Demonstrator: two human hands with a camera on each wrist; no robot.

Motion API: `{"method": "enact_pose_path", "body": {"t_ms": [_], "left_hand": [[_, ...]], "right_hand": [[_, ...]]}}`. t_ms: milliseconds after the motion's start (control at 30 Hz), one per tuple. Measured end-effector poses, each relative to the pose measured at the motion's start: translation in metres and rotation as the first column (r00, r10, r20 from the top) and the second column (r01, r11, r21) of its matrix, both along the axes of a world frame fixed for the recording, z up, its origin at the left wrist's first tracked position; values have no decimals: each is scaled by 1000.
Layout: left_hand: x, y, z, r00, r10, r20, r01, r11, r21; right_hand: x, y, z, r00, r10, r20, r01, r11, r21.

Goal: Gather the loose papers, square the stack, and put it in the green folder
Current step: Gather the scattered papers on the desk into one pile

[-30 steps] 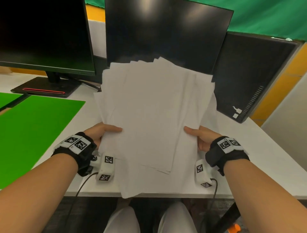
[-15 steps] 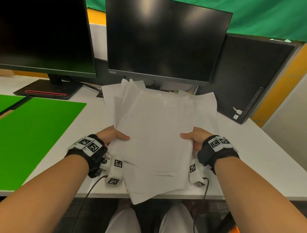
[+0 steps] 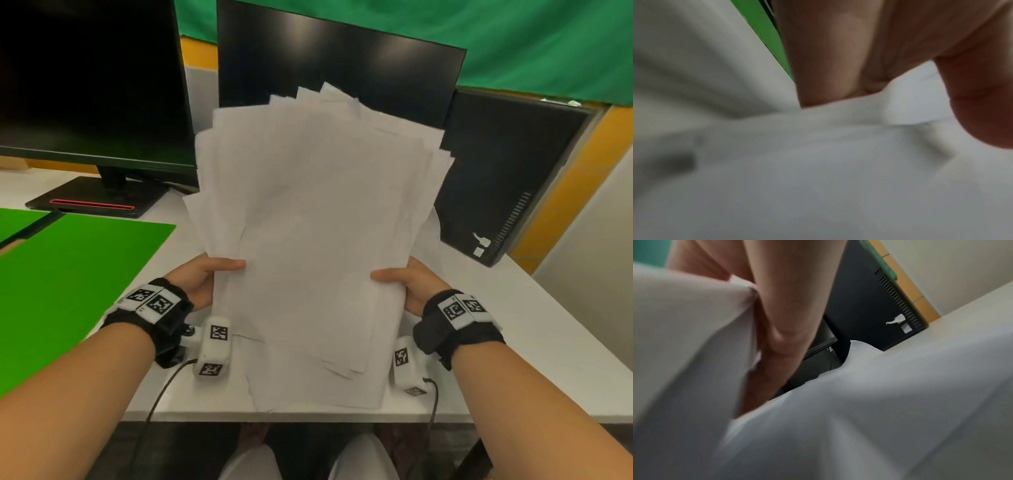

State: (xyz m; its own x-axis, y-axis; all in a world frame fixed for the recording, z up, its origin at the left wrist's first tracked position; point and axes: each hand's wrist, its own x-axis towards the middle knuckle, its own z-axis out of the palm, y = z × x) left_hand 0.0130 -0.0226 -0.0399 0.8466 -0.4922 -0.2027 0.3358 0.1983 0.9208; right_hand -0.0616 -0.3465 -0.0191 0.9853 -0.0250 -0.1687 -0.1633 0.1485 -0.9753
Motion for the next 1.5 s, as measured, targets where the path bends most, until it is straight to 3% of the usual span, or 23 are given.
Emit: {"method": "enact_pose_path", "body": {"t_ms": [200,500,567,700,767,900,1000,1033,1100,1167,1233,1300,1367,1433,1500], "left_hand": [[-7,-24,7,997,70,-29,-60,964,261],[2,-14,-3,998,5,-65,-2,999,37],[0,-16,-1,997,10,-76,-9,1000,21],[2,-18,-1,988,154,-32,-153,988,32],[2,-17,-2,990,137,-26,-136,990,46],[-2,-21,-2,998,55,-45,-50,994,94],[-9,-31,0,998,60,-25,-53,974,221],[-11,-34,1,997,68,-29,-58,964,258],[-11,-36,0,995,96,-25,-84,945,317],[-10,-34,0,992,124,-8,-113,929,354],[-7,-29,-1,982,191,0,-179,921,346],[-4,-26,0,965,261,-12,-245,921,303],[-5,-26,4,967,256,-9,-244,930,276],[-7,-29,8,977,214,-23,-199,940,277],[-3,-30,3,984,174,-22,-159,937,311]], "right_hand": [[12,24,-2,992,-68,-110,48,984,-169],[5,22,0,991,128,27,-130,986,108],[4,23,4,987,155,35,-159,979,129],[0,19,8,987,149,56,-155,976,150],[4,18,6,993,116,19,-118,986,115],[22,21,-5,988,-2,-157,-32,976,-217],[37,22,-16,950,-72,-303,-129,797,-591],[37,25,-17,936,-95,-339,-165,733,-660],[36,31,-17,941,-104,-322,-160,702,-694],[29,30,-13,973,-51,-225,-84,830,-551],[17,25,-10,991,-45,-124,10,963,-270],[10,17,-10,996,-42,-74,35,995,-92],[9,13,-12,993,-54,-106,48,997,-57],[13,15,-13,974,-100,-205,45,965,-257],[22,18,-17,942,-186,-278,22,864,-503]]}}
